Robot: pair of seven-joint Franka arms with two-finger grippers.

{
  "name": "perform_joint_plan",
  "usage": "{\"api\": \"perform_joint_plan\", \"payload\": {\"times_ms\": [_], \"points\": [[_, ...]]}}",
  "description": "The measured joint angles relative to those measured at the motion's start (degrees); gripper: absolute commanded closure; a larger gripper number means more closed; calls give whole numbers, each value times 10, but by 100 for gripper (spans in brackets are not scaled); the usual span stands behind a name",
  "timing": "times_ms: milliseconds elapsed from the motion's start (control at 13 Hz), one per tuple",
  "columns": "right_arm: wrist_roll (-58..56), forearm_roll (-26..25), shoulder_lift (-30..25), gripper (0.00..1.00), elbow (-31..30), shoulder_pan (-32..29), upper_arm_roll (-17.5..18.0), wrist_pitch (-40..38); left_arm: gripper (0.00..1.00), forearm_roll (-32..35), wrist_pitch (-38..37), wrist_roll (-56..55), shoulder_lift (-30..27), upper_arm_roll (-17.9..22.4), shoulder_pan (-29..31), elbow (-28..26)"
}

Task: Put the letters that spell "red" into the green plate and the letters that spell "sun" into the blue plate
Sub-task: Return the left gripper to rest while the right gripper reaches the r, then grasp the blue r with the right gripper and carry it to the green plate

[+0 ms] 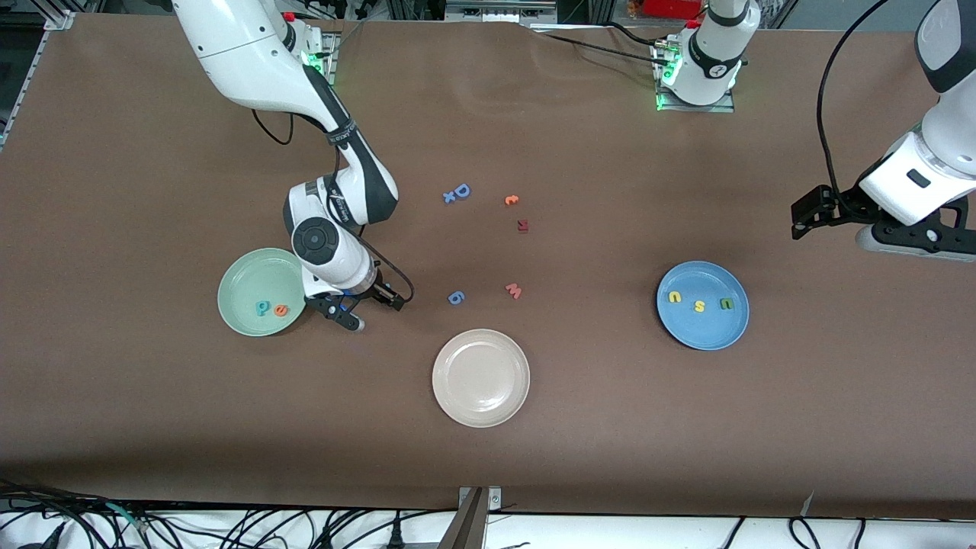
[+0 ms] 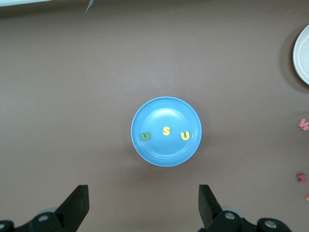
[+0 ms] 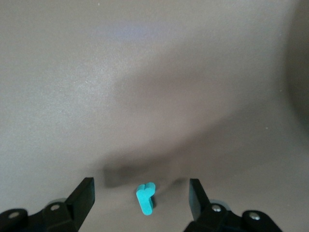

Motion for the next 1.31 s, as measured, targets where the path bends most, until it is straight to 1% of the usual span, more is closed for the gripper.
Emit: {"api": "perform_joint_plan", "payload": {"times_ms": [154,231,308,540,771,848,1002,1157,1311], "points": [[1,0,0,44,-2,1,0,1,0,0,3,0,-3,1,-1,-3],[1,0,0,50,-2,1,0,1,0,0,3,0,-4,1,-1,-3],[1,0,0,57,-3,1,1,1,0,0,3,0,-5,2,-2,-3],[2,0,0,73,-4,1,3,2,0,0,-13,-1,-9,3,-2,4],[2,0,0,83,-5,2,5,2,0,0,-46,-1,-14,4,-2,29],[2,0,0,85,-6,2,5,2,0,0,-52,-1,-14,4,-2,32],[2,0,0,92,-7,2,5,3,0,5,-55,-1,-14,4,-2,32],[2,0,0,94,-6,2,5,3,0,5,-56,-1,-14,4,-2,32],[1,0,0,94,-6,2,5,3,0,5,-56,-2,-13,4,-2,32]]}}
